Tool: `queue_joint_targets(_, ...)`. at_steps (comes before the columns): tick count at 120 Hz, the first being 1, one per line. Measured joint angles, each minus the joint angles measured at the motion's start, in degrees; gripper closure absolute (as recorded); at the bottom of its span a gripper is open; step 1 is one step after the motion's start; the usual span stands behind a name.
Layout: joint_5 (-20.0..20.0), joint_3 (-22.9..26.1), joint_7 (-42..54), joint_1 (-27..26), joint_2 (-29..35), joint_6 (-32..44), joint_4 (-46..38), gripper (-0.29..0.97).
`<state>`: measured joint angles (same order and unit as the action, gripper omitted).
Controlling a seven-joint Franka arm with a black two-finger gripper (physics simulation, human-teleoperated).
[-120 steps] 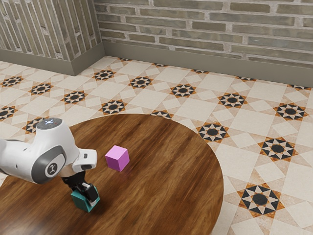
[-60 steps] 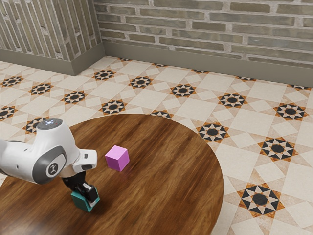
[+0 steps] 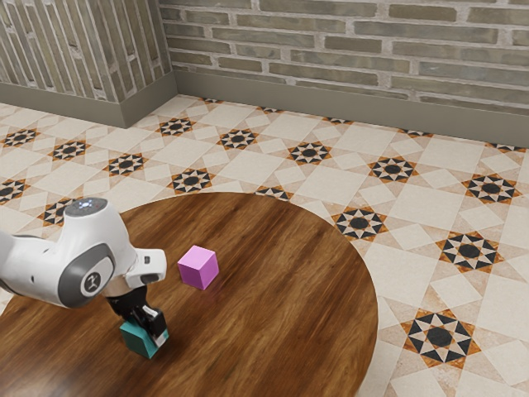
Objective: Pick up the blue block with one arm, and put the blue block on the pink block with one arm
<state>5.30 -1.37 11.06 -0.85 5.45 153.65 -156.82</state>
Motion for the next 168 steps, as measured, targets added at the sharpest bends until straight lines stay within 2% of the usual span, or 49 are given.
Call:
queue_joint_targets(52, -0.1, -0.32, -0.94, 0.13, 0.32, -0.37, 0.51, 0.39)
queue_joint_targets(94, -0.7, -0.39, -1.88, 0.16, -0.01, -2.99, 3.64, 0.4)
queue_joint_targets(109, -3.11, -2.7, -2.2, 0.33, -2.95, -6.1, 10.03, 0.4)
queue_joint_targets(134, -6.67, -2.8, -2.65, 2.34, -5.54, -13.44, 19.91, 0.4)
queue_joint_targets(168, -7.63, -2.7, -2.51, 0.02, -15.49, -23.25, 36.06, 0.41)
